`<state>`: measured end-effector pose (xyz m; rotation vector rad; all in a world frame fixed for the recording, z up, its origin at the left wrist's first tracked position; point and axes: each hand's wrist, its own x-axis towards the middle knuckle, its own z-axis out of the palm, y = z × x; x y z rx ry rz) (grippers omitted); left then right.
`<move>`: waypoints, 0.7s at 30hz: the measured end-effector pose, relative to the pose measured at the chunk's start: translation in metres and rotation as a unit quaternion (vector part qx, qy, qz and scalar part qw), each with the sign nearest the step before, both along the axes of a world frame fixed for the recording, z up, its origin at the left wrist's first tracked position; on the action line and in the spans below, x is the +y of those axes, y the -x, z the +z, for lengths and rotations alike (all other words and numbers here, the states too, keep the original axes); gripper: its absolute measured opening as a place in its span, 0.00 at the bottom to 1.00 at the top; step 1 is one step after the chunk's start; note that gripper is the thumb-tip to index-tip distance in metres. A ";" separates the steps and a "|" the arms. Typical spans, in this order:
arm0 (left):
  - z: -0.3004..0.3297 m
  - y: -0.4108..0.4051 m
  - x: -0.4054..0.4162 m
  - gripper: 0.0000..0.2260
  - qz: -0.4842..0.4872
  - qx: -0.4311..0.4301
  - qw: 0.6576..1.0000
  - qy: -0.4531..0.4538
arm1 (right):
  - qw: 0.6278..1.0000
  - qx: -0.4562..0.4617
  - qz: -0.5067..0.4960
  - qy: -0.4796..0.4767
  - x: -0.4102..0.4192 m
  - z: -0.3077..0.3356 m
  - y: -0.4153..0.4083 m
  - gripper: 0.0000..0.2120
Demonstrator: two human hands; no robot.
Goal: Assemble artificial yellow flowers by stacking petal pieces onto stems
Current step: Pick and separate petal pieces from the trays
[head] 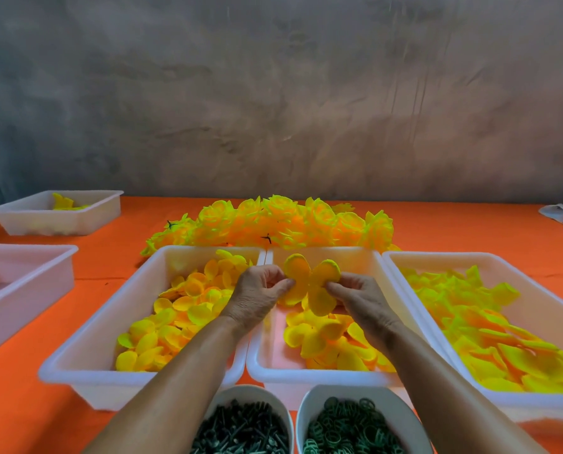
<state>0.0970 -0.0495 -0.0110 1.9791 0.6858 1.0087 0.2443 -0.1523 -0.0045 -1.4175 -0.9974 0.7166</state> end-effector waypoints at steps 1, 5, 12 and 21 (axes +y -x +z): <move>0.000 0.000 0.000 0.07 -0.017 -0.001 1.000 0.010 | 1.000 0.013 -0.003 0.000 0.000 0.000 -0.001 0.07; 0.000 -0.001 -0.001 0.07 -0.041 -0.018 0.998 0.039 | 1.000 0.015 0.017 0.007 -0.001 0.000 -0.003 0.08; -0.001 -0.001 0.001 0.07 -0.069 -0.038 0.994 0.079 | 0.999 0.038 0.017 -0.015 0.000 0.000 -0.005 0.04; -0.001 0.000 0.002 0.04 -0.047 -0.022 0.996 0.076 | 0.999 0.009 0.036 0.011 0.000 0.001 -0.003 0.07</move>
